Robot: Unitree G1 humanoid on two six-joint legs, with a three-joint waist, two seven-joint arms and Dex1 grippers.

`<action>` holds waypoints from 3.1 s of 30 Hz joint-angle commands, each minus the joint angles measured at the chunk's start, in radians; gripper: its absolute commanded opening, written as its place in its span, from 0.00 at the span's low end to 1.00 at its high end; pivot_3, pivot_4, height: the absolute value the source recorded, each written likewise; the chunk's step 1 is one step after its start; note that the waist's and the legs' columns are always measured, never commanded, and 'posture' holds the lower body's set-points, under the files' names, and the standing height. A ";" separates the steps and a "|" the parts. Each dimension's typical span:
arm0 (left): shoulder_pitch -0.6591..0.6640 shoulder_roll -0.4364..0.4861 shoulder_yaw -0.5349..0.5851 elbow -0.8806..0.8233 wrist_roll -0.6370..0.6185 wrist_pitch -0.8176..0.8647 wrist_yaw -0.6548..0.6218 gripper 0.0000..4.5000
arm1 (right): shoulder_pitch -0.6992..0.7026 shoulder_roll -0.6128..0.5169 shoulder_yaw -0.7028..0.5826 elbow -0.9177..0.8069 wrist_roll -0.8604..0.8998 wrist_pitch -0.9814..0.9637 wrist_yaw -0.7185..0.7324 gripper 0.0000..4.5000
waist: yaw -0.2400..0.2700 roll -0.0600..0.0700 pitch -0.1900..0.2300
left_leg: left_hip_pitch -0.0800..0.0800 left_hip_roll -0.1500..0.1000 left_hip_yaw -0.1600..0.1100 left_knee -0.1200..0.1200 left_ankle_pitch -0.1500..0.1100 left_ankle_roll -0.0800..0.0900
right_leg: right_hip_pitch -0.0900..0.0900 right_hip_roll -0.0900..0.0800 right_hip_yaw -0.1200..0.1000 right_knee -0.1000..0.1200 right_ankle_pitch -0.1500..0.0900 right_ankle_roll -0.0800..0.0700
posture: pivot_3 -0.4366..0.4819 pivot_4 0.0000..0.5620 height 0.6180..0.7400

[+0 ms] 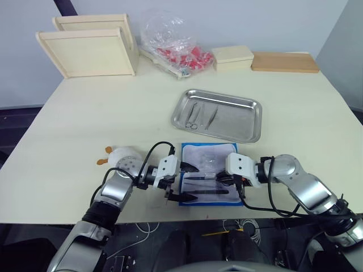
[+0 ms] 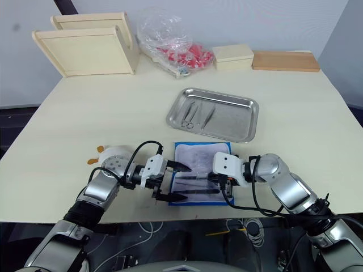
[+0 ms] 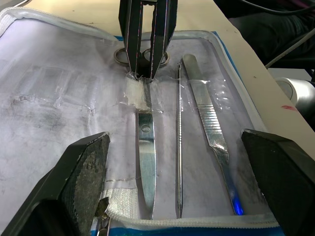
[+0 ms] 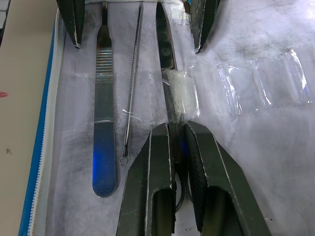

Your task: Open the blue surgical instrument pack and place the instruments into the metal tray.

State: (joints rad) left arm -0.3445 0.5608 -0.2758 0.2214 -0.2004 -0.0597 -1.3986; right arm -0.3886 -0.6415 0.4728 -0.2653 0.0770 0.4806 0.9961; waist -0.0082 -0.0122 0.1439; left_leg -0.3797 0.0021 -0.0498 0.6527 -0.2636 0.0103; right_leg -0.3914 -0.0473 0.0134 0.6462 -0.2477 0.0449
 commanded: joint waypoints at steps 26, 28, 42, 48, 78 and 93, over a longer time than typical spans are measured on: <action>0.027 -0.023 -0.050 0.083 0.050 -0.013 0.009 1.00 | -0.129 -0.170 0.028 -0.232 -0.123 0.190 0.090 0.03 | 0.008 0.001 0.000 | -0.001 0.000 -0.001 0.000 0.000 0.000 | 0.000 -0.001 -0.001 0.000 0.000 0.000 | 0.48 0.27 1.00; 0.027 -0.026 -0.052 0.087 0.052 -0.017 0.010 1.00 | -0.129 -0.206 0.013 -0.240 -0.123 0.180 0.111 0.03 | 0.009 0.001 0.000 | -0.001 0.000 -0.001 0.000 0.000 0.000 | 0.000 -0.001 -0.001 0.000 0.000 0.000 | 0.48 0.27 1.00; 0.020 -0.036 -0.053 0.103 0.057 -0.031 0.008 1.00 | -0.123 -0.385 -0.112 -0.219 -0.085 0.086 0.223 0.03 | 0.019 0.001 0.000 | -0.001 0.000 0.000 0.001 0.000 0.000 | 0.000 -0.001 0.000 0.000 0.000 0.000 | 0.48 0.27 1.00; 0.019 -0.037 -0.051 0.110 0.057 -0.037 0.009 1.00 | -0.109 -0.427 -0.205 -0.197 -0.042 0.075 0.240 0.03 | 0.021 0.002 0.001 | -0.001 0.000 0.000 0.001 0.000 0.000 | 0.000 -0.001 0.000 -0.001 0.000 0.000 | 0.48 0.27 1.00; 0.028 -0.031 -0.047 0.077 0.053 -0.017 0.029 1.00 | -0.292 0.274 -0.373 0.144 -0.005 0.446 -0.511 0.03 | 0.019 0.004 0.000 | -0.001 0.000 0.000 0.000 0.000 0.000 | -0.001 0.000 0.001 0.001 0.000 0.000 | 0.48 0.27 1.00; 0.029 -0.038 -0.047 0.073 0.052 -0.014 0.045 1.00 | -0.460 0.518 -0.529 0.484 -0.018 0.549 -0.872 0.03 | 0.003 0.005 0.000 | 0.000 -0.001 0.000 0.000 0.000 0.000 | -0.002 0.000 0.001 0.005 0.000 -0.001 | 0.48 0.27 1.00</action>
State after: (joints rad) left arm -0.3394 0.5227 -0.2777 0.2567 -0.1959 -0.1105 -1.3606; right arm -0.8166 -0.1336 -0.0221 0.2233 0.0491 1.0164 0.1527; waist -0.0050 -0.0076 0.1436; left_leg -0.3802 0.0012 -0.0493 0.6528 -0.2635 0.0104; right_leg -0.3937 -0.0478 0.0144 0.6516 -0.2476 0.0444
